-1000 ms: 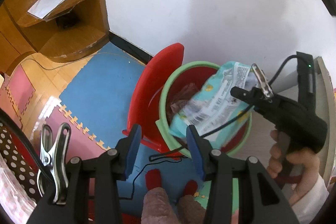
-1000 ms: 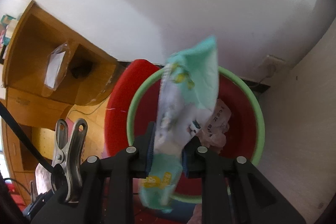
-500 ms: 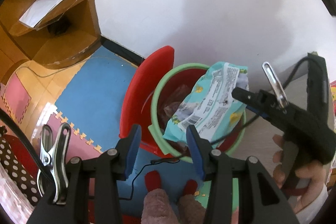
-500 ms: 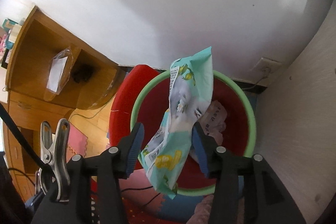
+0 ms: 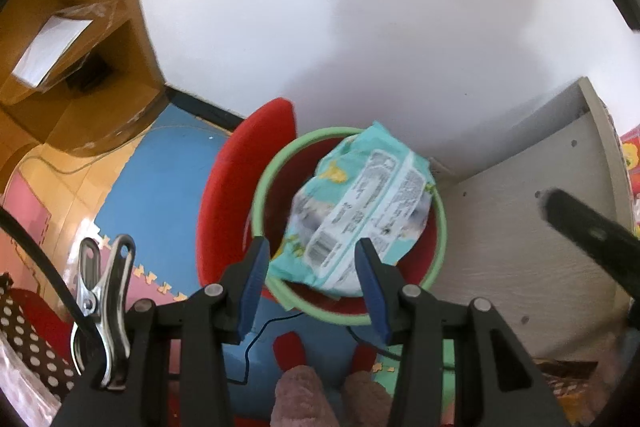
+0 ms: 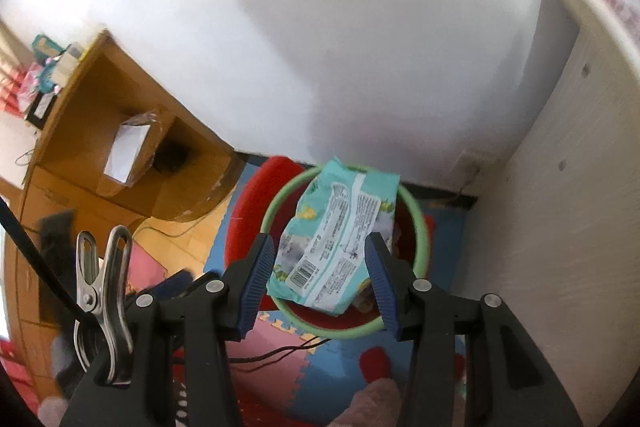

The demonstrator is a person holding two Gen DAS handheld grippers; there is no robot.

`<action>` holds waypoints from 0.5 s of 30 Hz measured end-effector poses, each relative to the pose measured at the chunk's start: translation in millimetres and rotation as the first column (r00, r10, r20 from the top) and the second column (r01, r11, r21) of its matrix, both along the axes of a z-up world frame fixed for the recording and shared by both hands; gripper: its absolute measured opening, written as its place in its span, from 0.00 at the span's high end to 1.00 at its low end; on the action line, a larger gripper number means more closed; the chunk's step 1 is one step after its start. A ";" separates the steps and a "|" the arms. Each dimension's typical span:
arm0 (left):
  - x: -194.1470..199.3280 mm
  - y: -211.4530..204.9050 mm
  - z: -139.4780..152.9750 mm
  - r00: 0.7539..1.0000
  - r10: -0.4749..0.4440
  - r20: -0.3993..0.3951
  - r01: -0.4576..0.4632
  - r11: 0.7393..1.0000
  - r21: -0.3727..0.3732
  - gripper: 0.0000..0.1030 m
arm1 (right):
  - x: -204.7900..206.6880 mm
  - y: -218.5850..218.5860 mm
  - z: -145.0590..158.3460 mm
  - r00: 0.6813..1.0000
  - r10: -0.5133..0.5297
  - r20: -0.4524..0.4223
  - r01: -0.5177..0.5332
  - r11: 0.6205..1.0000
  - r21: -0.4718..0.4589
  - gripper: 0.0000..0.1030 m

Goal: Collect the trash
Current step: 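Open the right tool to drop the teal wipes pack into the bucket, then move both open tools back toward the clutter on the bed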

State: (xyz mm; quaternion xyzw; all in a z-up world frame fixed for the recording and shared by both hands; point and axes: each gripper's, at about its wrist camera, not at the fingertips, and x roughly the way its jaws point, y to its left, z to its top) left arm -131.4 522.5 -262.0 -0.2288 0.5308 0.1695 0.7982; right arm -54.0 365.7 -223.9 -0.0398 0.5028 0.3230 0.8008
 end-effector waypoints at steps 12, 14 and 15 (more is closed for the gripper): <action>58.0 -32.9 -20.2 0.991 -0.122 -0.051 0.123 0.992 0.017 0.54 | -16.0 -86.2 76.8 0.993 -0.052 0.109 0.046 0.997 0.057 0.53; 65.9 -39.1 -26.8 0.989 -0.137 -0.059 0.138 0.990 0.019 0.54 | -16.8 -99.5 84.5 0.988 -0.073 0.133 0.065 0.996 0.068 0.53; 70.7 -43.1 -31.5 0.987 -0.146 -0.065 0.147 0.989 0.021 0.54 | -16.5 -108.7 90.2 0.984 -0.094 0.154 0.083 0.994 0.076 0.53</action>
